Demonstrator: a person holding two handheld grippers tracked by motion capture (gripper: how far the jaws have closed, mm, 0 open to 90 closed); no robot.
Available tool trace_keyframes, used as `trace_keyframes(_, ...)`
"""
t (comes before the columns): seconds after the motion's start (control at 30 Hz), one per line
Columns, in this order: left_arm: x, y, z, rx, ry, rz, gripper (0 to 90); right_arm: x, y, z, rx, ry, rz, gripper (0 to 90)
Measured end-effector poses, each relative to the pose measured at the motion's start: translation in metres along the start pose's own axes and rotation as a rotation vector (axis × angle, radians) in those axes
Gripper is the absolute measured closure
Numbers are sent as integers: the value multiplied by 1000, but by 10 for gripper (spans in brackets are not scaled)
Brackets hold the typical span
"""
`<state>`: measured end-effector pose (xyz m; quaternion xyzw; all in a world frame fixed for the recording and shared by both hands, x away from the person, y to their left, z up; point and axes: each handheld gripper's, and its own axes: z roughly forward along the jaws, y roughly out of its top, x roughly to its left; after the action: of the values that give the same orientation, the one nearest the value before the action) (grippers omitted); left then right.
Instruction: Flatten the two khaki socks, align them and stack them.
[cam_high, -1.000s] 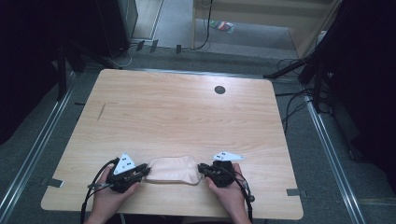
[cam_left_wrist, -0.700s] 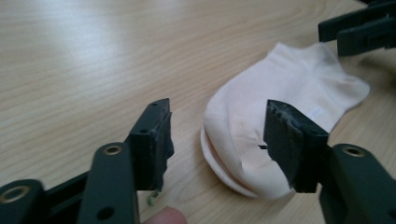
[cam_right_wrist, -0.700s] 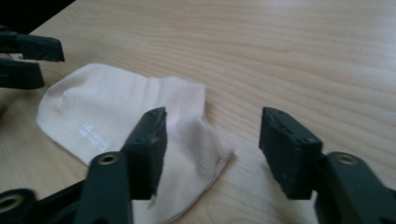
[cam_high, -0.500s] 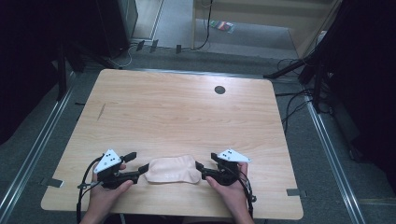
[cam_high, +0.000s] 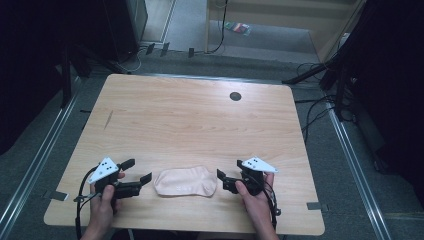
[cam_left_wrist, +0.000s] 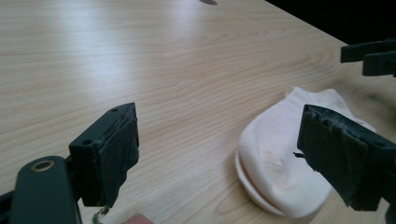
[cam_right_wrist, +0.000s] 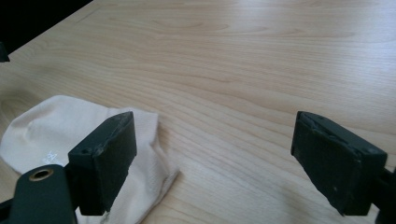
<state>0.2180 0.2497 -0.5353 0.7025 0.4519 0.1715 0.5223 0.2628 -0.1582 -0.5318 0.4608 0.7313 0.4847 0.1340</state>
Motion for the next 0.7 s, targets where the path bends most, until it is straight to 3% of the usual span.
trace_keyframes(0.1, 8, 1, -3, -5, 48, -9, 135, -7, 1, -4, -7, -15, 15, 141)
trace_keyframes(0.37, 22, 0, -11, -16, 85, -16, 134, -22, 3, -10, -25, -43, 36, 142)
trace_keyframes(0.7, 48, -3, -20, -18, 155, -47, 134, -55, 4, -22, -51, -112, 79, 148)
